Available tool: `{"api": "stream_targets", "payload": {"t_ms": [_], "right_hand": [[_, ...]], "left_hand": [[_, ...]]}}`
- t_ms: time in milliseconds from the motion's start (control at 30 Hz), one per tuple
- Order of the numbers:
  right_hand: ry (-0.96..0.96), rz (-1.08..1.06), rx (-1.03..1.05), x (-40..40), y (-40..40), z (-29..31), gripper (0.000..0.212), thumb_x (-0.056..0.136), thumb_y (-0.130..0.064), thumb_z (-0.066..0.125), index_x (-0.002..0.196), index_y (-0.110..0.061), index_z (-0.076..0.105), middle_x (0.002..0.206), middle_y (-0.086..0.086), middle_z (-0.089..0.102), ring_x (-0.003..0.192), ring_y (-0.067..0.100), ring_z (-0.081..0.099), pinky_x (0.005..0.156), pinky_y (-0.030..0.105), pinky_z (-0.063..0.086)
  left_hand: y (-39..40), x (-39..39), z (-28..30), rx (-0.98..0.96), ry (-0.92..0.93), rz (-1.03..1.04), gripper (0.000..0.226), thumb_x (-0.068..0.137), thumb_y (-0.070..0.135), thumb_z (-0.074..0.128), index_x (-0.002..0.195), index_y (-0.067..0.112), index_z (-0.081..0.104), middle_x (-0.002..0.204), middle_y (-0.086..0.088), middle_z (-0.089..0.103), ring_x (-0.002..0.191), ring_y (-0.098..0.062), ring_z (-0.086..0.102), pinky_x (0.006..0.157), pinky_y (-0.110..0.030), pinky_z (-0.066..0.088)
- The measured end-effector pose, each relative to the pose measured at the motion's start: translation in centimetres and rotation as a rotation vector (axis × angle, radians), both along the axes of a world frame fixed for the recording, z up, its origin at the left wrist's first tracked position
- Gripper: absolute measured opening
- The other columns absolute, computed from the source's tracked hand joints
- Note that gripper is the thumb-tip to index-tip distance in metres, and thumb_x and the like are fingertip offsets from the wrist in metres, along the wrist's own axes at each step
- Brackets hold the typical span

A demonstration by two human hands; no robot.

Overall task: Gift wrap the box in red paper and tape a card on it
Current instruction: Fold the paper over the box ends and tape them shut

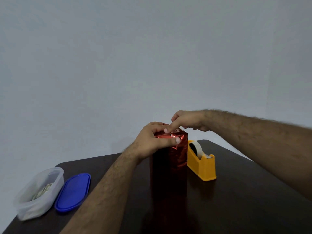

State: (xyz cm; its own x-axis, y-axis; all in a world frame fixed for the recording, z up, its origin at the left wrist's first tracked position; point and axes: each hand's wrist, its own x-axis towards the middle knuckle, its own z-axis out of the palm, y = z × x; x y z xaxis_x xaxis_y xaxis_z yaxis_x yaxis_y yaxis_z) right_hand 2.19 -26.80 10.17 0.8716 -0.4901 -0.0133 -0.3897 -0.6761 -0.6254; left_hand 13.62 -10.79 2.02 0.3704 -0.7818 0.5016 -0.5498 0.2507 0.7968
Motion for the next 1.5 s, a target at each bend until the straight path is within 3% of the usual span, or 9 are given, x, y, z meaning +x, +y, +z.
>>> {"api": "stream_targets", "payload": {"t_ms": [300,433,500,667,833,967,1133,1300,1500], "right_hand": [[-0.016,-0.002,0.049,1.3,-1.0,-0.8,0.064,0.093,-0.044,0.078,0.148,-0.023,0.053,0.157,0.002,0.045,0.147,0.029,0.039,0.124,0.057,0.025],[-0.359,-0.010,0.077,1.3,-2.7,-2.4,0.035,0.103,-0.036,0.067,0.135,-0.024,0.064,0.142,-0.004,0.060,0.126,0.017,0.057,0.096,0.032,0.048],[-0.557,0.012,0.129,0.9,-2.2,-3.4,0.027,0.105,-0.045,0.058,0.120,-0.028,0.072,0.131,-0.012,0.067,0.123,0.017,0.061,0.096,0.040,0.050],[-0.920,0.349,-0.099,-1.0,-0.6,-6.9,0.081,0.080,-0.088,0.059,0.115,-0.017,0.075,0.122,-0.002,0.071,0.122,0.019,0.063,0.098,0.034,0.053],[-0.999,0.437,-0.426,-2.1,-0.8,-9.4,0.065,0.063,-0.044,0.100,0.117,-0.014,0.077,0.128,-0.003,0.069,0.126,0.021,0.064,0.101,0.033,0.054],[-1.084,0.368,-0.324,-1.2,-0.9,-9.7,0.019,0.082,-0.015,0.090,0.100,-0.012,0.083,0.110,-0.003,0.078,0.110,0.018,0.073,0.093,0.041,0.061],[-1.016,0.309,0.070,-0.9,-0.3,-7.6,0.007,0.094,-0.009,0.078,0.091,-0.010,0.083,0.087,0.006,0.079,0.086,0.026,0.076,0.076,0.043,0.063],[-1.089,0.028,0.389,-0.1,0.2,-6.2,0.023,0.106,-0.031,0.063,0.103,-0.017,0.081,0.109,-0.007,0.079,0.107,0.014,0.071,0.092,0.037,0.058],[-0.370,0.025,0.715,1.8,-2.3,-3.9,0.053,0.080,-0.051,0.079,0.117,-0.014,0.069,0.114,0.005,0.073,0.101,0.028,0.072,0.092,0.044,0.056]], "left_hand": [[0.1,0.3,0.1,0.010,0.001,-0.024,0.058,0.063,0.055,0.094,0.115,0.036,0.081,0.133,0.010,0.061,0.118,-0.004,0.067,0.094,-0.023,0.058],[0.8,0.4,0.2,0.033,0.023,-0.050,0.064,0.064,0.049,0.094,0.124,0.037,0.077,0.139,0.018,0.056,0.118,0.006,0.063,0.089,-0.011,0.054],[0.9,0.8,0.1,0.058,0.018,-0.058,0.087,0.059,0.050,0.097,0.140,0.035,0.068,0.146,0.017,0.053,0.129,-0.001,0.060,0.101,-0.021,0.054],[2.0,2.1,-0.2,0.141,0.011,-0.182,0.121,0.066,0.016,0.101,0.159,0.056,0.034,0.158,0.013,0.047,0.140,-0.011,0.056,0.112,-0.034,0.052],[1.4,2.8,-1.1,-0.030,0.008,-0.146,0.077,0.075,0.007,0.093,0.140,0.030,0.058,0.154,0.004,0.055,0.139,-0.022,0.058,0.114,-0.053,0.050],[0.9,2.8,-1.5,-0.206,0.051,-0.065,0.024,0.078,0.008,0.085,0.097,0.011,0.071,0.156,0.008,0.056,0.146,-0.008,0.050,0.109,-0.032,0.048],[0.8,2.5,-1.1,-0.252,0.107,-0.031,0.006,0.086,0.016,0.080,0.081,0.019,0.079,0.149,0.008,0.063,0.146,-0.007,0.049,0.120,-0.043,0.036],[0.6,1.9,-0.7,-0.285,0.148,-0.012,0.009,0.086,0.017,0.080,0.077,0.018,0.080,0.149,0.010,0.063,0.145,-0.006,0.050,0.113,-0.036,0.037],[1.0,2.2,-0.9,-0.294,0.163,0.030,0.005,0.086,0.022,0.080,0.085,0.019,0.084,0.149,0.013,0.062,0.145,-0.002,0.048,0.108,-0.027,0.040]]}}
